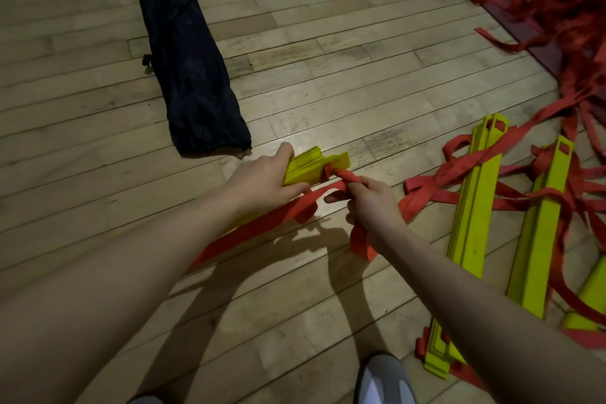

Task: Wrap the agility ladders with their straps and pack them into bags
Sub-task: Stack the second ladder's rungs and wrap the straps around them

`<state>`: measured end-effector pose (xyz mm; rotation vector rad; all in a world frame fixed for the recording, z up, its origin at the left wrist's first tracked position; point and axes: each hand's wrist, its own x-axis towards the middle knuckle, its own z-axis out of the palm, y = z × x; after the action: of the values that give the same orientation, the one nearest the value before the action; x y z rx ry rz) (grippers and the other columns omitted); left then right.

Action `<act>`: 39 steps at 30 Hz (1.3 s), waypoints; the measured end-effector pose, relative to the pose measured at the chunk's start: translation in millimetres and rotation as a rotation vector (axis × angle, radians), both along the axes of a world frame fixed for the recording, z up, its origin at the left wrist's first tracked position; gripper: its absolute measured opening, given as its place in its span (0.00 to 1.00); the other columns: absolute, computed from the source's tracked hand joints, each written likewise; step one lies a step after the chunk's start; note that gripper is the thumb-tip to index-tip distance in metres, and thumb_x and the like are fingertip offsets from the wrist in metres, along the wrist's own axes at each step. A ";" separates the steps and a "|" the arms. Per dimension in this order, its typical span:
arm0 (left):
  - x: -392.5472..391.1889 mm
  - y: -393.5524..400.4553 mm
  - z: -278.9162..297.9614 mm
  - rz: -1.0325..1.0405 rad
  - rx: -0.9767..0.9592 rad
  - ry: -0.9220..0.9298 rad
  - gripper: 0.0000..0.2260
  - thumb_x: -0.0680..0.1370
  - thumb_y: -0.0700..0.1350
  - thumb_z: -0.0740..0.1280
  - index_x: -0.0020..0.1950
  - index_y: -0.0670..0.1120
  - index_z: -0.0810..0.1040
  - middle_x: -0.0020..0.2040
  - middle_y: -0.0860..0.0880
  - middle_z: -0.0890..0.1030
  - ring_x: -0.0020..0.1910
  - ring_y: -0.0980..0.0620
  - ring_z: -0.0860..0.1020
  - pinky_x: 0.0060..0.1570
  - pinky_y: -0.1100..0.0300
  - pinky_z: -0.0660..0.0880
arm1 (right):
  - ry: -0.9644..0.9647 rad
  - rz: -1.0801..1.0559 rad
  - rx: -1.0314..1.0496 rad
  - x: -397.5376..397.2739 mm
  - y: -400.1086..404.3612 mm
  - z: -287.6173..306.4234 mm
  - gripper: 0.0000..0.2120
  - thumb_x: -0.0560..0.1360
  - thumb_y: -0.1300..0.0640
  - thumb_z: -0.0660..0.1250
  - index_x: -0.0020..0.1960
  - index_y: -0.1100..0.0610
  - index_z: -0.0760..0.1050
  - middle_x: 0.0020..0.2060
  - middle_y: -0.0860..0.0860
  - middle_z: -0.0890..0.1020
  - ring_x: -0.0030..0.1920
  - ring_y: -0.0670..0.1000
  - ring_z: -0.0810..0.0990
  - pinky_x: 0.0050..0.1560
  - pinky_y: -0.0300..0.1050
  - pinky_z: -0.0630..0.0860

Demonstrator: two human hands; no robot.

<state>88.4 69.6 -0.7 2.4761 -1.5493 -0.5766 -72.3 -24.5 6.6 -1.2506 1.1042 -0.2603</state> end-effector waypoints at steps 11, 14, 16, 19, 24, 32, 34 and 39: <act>-8.8 -4.6 0.6 -0.065 0.086 0.059 0.33 0.70 0.66 0.69 0.64 0.49 0.62 0.43 0.50 0.76 0.41 0.49 0.76 0.38 0.54 0.76 | 0.019 -0.080 -0.096 4.9 -2.5 -2.2 0.16 0.79 0.65 0.55 0.44 0.53 0.79 0.39 0.51 0.83 0.24 0.37 0.74 0.27 0.36 0.72; -7.9 -4.6 -0.8 -0.035 0.039 0.035 0.26 0.74 0.59 0.69 0.63 0.48 0.63 0.41 0.49 0.75 0.41 0.47 0.77 0.40 0.52 0.76 | 0.077 -0.065 -0.122 2.0 -5.6 -5.4 0.11 0.79 0.60 0.59 0.46 0.52 0.79 0.42 0.52 0.83 0.27 0.42 0.73 0.28 0.38 0.72; -4.6 -4.8 2.3 -0.039 0.016 0.007 0.25 0.73 0.59 0.69 0.61 0.49 0.63 0.42 0.48 0.76 0.41 0.46 0.77 0.39 0.53 0.76 | 0.107 -0.044 -0.146 -4.4 -10.2 -6.5 0.05 0.79 0.55 0.64 0.47 0.53 0.79 0.40 0.50 0.82 0.29 0.44 0.73 0.29 0.39 0.73; -2.0 -5.3 8.0 -0.064 -0.008 -0.029 0.25 0.71 0.59 0.71 0.59 0.49 0.63 0.41 0.48 0.76 0.38 0.47 0.76 0.36 0.55 0.74 | 0.063 0.038 -0.152 -16.1 -13.7 -8.6 0.06 0.78 0.55 0.66 0.53 0.57 0.76 0.41 0.52 0.80 0.27 0.46 0.75 0.33 0.41 0.75; -4.5 -7.3 9.1 0.007 0.003 0.103 0.26 0.73 0.53 0.71 0.61 0.48 0.60 0.42 0.47 0.77 0.36 0.50 0.77 0.36 0.50 0.79 | -0.049 0.215 -0.082 -23.4 -5.1 -8.5 0.25 0.72 0.59 0.74 0.63 0.57 0.66 0.51 0.56 0.80 0.40 0.51 0.84 0.40 0.40 0.78; -8.0 -3.7 9.3 0.019 -0.040 0.028 0.25 0.74 0.52 0.70 0.65 0.47 0.62 0.48 0.48 0.78 0.41 0.49 0.79 0.40 0.52 0.79 | 0.161 0.309 -0.625 -3.9 0.9 -2.8 0.14 0.73 0.54 0.73 0.52 0.55 0.70 0.40 0.42 0.75 0.40 0.38 0.74 0.38 0.26 0.69; -6.4 -3.8 8.9 0.031 -0.066 0.002 0.24 0.73 0.52 0.70 0.64 0.48 0.64 0.48 0.48 0.79 0.42 0.49 0.79 0.41 0.51 0.79 | 0.138 0.300 -0.646 -3.8 4.6 -3.1 0.11 0.76 0.56 0.70 0.54 0.55 0.71 0.40 0.44 0.77 0.39 0.39 0.76 0.38 0.28 0.72; -10.5 -3.2 9.9 0.023 -0.084 -0.037 0.26 0.72 0.53 0.70 0.65 0.47 0.65 0.51 0.48 0.79 0.45 0.48 0.79 0.42 0.51 0.80 | 0.101 0.179 -0.560 0.7 12.2 -5.2 0.08 0.79 0.60 0.63 0.57 0.57 0.67 0.40 0.45 0.77 0.38 0.43 0.78 0.36 0.35 0.75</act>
<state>77.9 66.4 9.1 2.4518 -1.5227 -0.4553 -71.6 -12.3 1.4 -1.8673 1.0291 -0.3901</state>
